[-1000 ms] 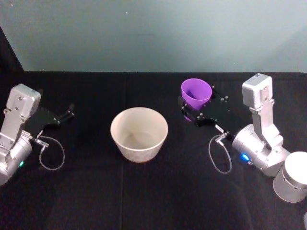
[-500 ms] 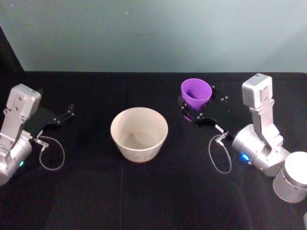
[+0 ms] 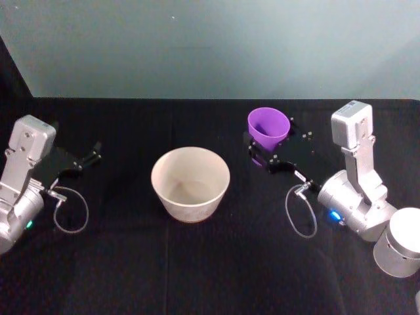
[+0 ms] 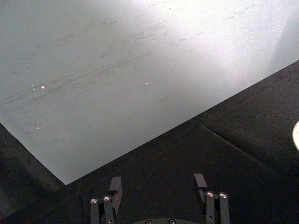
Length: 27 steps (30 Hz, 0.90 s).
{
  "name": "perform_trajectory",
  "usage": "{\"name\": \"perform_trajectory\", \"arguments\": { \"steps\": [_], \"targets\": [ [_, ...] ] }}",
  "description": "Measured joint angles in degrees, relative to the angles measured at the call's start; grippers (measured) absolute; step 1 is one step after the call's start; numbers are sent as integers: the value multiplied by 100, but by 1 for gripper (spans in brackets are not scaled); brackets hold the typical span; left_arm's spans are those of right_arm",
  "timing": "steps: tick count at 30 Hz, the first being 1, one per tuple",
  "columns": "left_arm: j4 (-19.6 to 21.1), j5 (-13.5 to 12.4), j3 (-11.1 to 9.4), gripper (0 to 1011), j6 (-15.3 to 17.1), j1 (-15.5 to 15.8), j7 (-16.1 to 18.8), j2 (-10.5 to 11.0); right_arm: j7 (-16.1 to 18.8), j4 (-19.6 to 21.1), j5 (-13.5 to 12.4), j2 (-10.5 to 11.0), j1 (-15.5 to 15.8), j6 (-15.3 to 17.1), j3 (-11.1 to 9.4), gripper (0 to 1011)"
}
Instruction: Pick up the cup and pour the mung beans from the cup into the bowl.
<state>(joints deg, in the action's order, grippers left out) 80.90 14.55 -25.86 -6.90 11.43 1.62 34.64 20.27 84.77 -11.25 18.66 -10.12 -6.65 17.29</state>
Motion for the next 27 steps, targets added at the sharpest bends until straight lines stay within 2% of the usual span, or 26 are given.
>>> {"name": "perform_trajectory", "arguments": {
  "steps": [12,20,21,25,27],
  "targets": [
    [0,0,0,1000,0,0,0,0,12,18,50,26,-8,-4,5,731],
    [0,0,0,1000,0,0,0,0,-82,260,603,191,-87,292,175,731],
    [0,0,0,1000,0,0,0,0,-118,309,754,218,-113,382,231,731],
    [0,0,0,1000,0,0,0,0,-180,414,1068,269,-173,568,340,731],
    [0,0,0,1000,0,0,0,0,-262,522,1428,301,-239,766,462,731]
  ]
}}
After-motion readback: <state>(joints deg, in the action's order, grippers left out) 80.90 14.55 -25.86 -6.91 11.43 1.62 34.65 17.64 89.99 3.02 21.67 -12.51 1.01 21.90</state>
